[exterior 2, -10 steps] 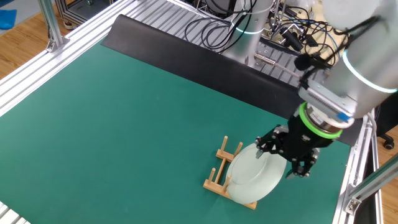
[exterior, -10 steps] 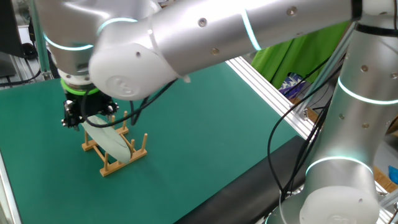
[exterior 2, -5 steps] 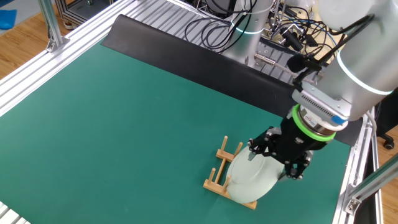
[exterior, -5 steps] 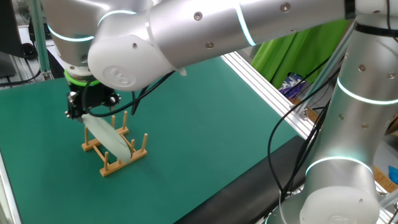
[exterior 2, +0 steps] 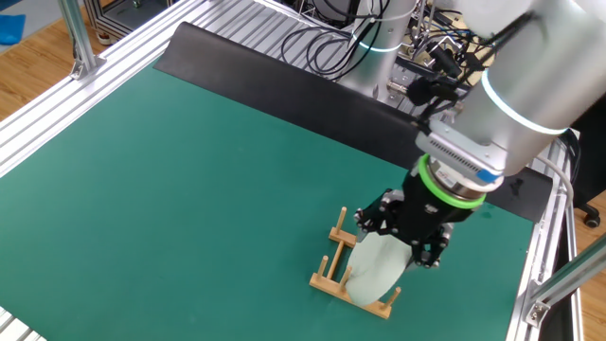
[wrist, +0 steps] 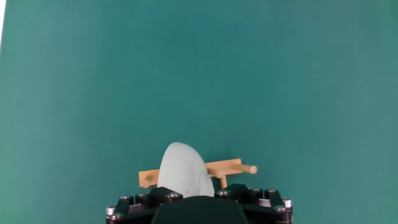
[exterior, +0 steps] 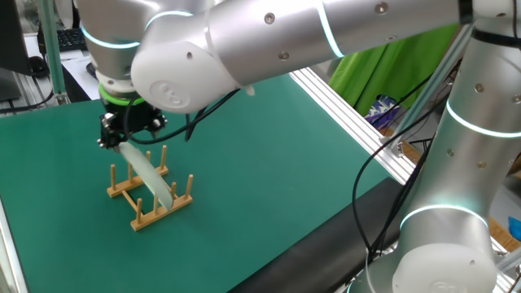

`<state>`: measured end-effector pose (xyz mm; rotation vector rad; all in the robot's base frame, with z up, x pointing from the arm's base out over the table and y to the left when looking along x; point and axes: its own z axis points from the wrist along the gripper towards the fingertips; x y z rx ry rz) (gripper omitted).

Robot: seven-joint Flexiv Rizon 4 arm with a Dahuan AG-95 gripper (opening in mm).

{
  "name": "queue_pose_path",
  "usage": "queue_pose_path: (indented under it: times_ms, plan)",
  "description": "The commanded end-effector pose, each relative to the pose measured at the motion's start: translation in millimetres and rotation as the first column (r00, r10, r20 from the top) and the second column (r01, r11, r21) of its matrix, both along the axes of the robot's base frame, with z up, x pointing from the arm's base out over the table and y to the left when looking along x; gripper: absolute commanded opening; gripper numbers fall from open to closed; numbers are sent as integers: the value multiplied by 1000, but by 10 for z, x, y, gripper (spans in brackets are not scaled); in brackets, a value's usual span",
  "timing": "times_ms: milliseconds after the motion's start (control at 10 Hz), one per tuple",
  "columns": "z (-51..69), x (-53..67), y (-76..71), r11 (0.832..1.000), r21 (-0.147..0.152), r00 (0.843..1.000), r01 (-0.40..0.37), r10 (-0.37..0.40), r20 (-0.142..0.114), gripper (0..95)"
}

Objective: Take the dish off the dish rack

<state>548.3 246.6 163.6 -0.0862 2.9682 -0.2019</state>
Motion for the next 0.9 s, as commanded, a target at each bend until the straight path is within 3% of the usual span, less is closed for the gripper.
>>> queue_pose_path:
  times_ms: [100,500,600,800,900]
  plan:
    - [28,3,-53,1000,-4,1000,-13,13,-5,570]
    - [41,42,-174,999,-7,999,-45,45,-8,570]
    - [38,41,-189,999,-8,999,-49,48,-8,380]
    - [51,38,-200,999,-8,999,-49,49,-7,380]
    - [54,37,-201,999,-7,999,-50,50,-8,190]
